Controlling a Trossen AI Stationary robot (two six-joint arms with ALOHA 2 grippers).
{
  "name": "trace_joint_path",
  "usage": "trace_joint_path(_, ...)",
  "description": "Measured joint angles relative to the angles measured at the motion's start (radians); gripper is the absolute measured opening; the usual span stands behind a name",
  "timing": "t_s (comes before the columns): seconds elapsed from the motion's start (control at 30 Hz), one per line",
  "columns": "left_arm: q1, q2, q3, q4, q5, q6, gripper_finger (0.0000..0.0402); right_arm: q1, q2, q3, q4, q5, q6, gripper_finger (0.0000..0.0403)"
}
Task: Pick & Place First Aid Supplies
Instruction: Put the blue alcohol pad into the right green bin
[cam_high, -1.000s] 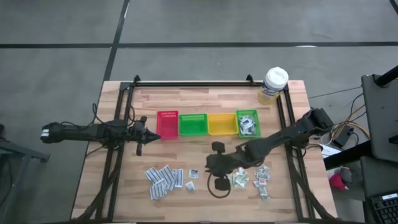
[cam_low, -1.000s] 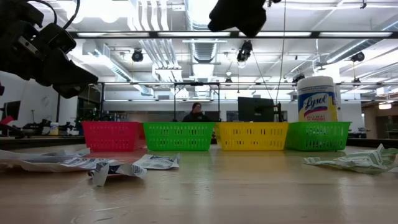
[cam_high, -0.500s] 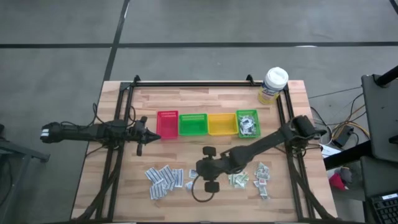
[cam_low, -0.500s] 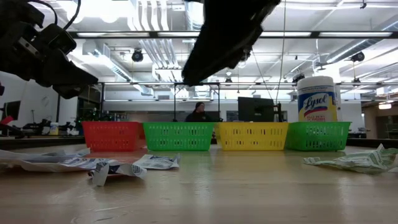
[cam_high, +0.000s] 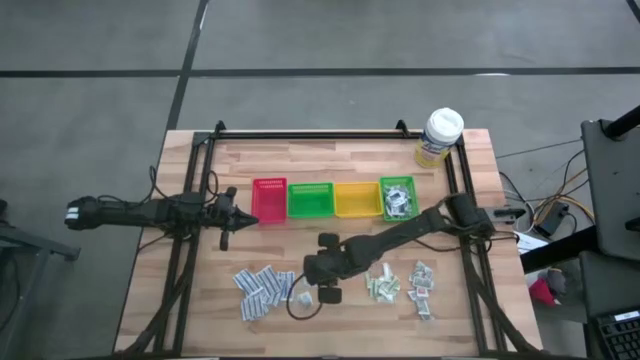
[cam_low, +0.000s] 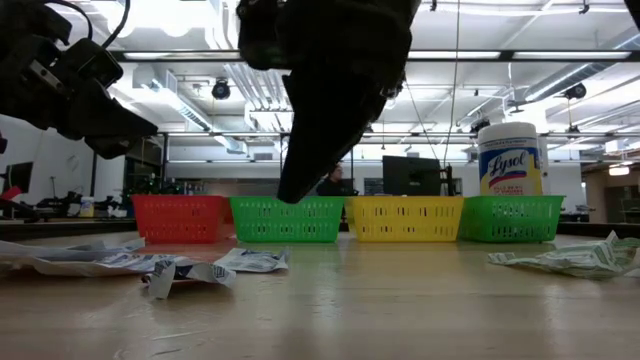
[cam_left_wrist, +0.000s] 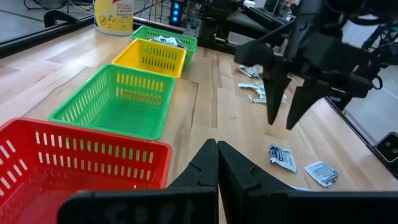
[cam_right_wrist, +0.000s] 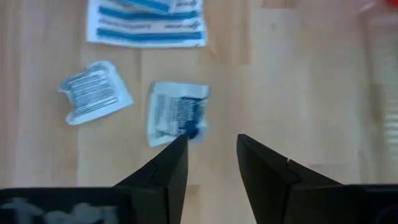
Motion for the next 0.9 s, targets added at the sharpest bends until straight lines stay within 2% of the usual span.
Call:
trace_joint_path(0.1,0.000,0.000,0.000,0.000,0.000,0.000,0.0000,-0.001,0.017,0.014,0.001,-0.026,-0.002,0.0128)
trace_joint_path(0.53,0.000,0.003,0.000,0.000,0.000,0.001,0.0000,-0.014,0.034,0.016,0.008,-0.025,0.031,0.0139)
trace_joint_path(0.9,0.000,0.003,0.000,0.000,0.000,0.001,0.0000,-0.030,0.045,0.010,0.043,-0.041,0.036,0.0134)
